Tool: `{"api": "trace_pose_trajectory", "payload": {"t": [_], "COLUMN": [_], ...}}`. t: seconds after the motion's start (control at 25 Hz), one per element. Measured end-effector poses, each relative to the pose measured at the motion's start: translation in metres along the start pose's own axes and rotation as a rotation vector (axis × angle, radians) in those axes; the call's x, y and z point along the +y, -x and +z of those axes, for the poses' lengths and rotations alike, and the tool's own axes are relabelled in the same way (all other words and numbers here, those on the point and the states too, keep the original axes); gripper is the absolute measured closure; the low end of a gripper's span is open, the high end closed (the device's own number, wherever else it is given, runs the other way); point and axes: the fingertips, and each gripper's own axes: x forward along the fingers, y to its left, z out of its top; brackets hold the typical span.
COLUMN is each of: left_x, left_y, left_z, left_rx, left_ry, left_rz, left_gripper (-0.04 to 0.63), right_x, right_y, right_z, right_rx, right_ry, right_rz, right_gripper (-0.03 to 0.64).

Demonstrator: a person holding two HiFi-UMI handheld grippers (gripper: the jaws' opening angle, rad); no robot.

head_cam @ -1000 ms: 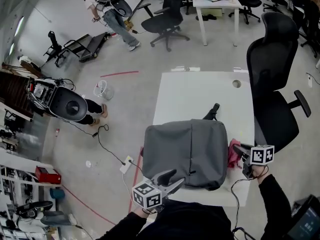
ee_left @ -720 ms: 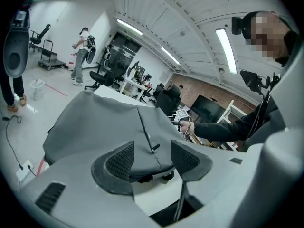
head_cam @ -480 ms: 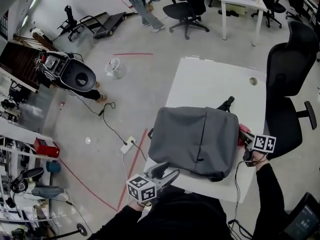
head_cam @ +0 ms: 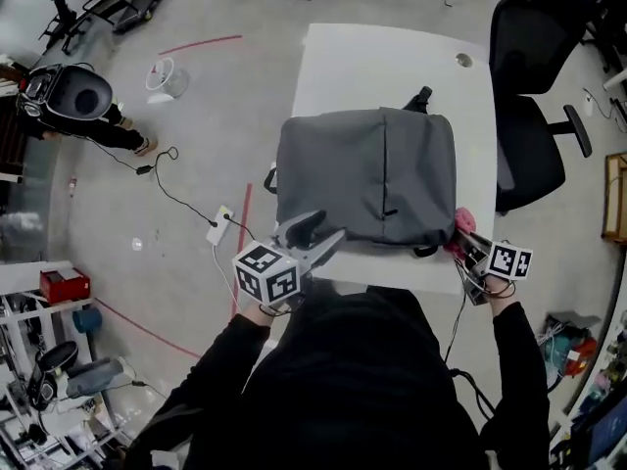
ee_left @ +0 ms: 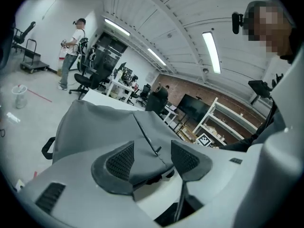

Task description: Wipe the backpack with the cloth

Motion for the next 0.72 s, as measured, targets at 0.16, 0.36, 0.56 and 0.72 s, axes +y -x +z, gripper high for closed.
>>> {"api": "trace_pose_trajectory", "payload": {"t": [0.16,0.36,0.56,0.72], "left_x": [0.004,0.050,0.090,0.094], "left_y": [0.023,0.075,0.113,0.130], "left_z": [-0.018,-0.032,-0.058,-0.061], "left_rx": [0.015,0.015,0.075,0.082], "left_ry": [0.023,0.055,0.059,0.042], "left_rz": [-0.080,-0.080,-0.041,-0.010], "left_gripper": [0.337,0.337,0.337,0.337], "right_x": [0.006,0.039,0.060,0.076], "right_y": [0.027,0.041,0.062,0.068], "right_z": [-0.040,-0.037,-0.020,-0.015], "right_rx": [-0.043,-0.224,-0.457,-0.549], "right_ry": [-0.034,0.033,0.132,0.230], "right_rz": [-0.115,-0.288,-0.483,-0.578], "right_gripper": [0.541,0.541,0.541,0.541]}}
